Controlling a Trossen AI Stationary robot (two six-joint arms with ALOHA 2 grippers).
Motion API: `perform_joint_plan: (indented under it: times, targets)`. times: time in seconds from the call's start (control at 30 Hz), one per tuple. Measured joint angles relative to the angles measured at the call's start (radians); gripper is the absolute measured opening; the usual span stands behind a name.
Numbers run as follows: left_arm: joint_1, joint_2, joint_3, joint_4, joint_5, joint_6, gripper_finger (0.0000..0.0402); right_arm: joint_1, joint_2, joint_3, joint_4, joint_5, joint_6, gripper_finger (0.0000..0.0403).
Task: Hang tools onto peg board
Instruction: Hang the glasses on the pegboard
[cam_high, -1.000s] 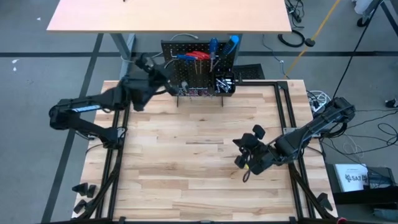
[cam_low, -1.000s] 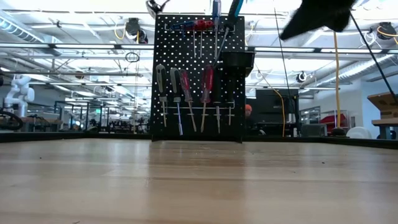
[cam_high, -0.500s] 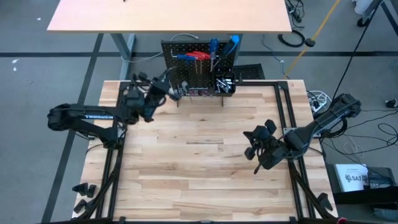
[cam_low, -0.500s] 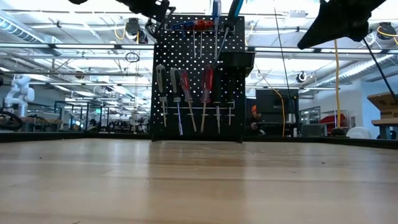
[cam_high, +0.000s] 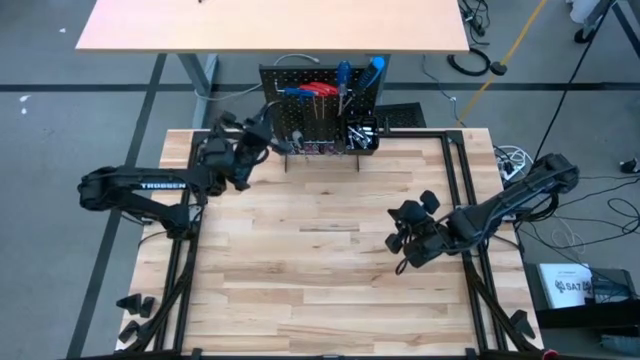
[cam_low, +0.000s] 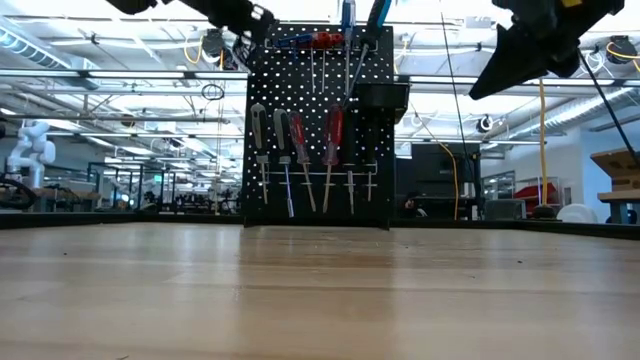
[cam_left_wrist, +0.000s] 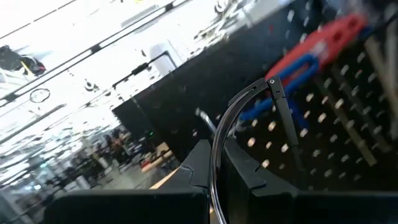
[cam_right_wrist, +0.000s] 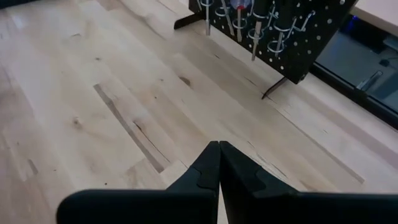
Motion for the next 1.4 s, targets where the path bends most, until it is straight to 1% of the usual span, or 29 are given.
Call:
perform_joint_plan:
  times: [0.17,0.27,0.4,0.67,0.83,1.0,1.23,1.4]
  targets:
    - [0.005,0.049,0.005,0.012,-0.017,0.073,0.0017,-0.026,0.015,0.000,0.023,-0.005,-0.024,0.0000]
    - [0.006,0.088,0.007,0.091,-0.048,0.137,0.0017,-0.034,0.021,0.000,0.046,-0.010,-0.051,0.0000]
    - [0.006,0.130,0.007,0.217,-0.051,0.228,0.0017,-0.046,0.023,0.000,0.059,-0.034,-0.073,0.0000]
    - [-0.022,0.130,0.007,0.301,-0.075,0.325,0.0017,-0.046,0.023,0.000,0.057,-0.037,-0.085,0.0000]
    - [-0.007,0.130,0.007,0.304,-0.107,0.326,0.0017,-0.048,0.023,0.000,0.059,-0.059,-0.097,0.0000]
    - [0.019,0.130,0.007,0.304,-0.108,0.319,0.0017,-0.049,0.023,0.000,0.064,-0.060,-0.097,0.0000]
    - [0.025,0.130,0.007,0.300,-0.105,0.315,0.0017,-0.049,0.023,0.000,0.064,-0.060,-0.096,0.0000]
    - [0.026,0.129,0.008,0.220,-0.089,0.227,0.0017,-0.049,0.023,0.000,0.064,-0.059,-0.096,0.0000]
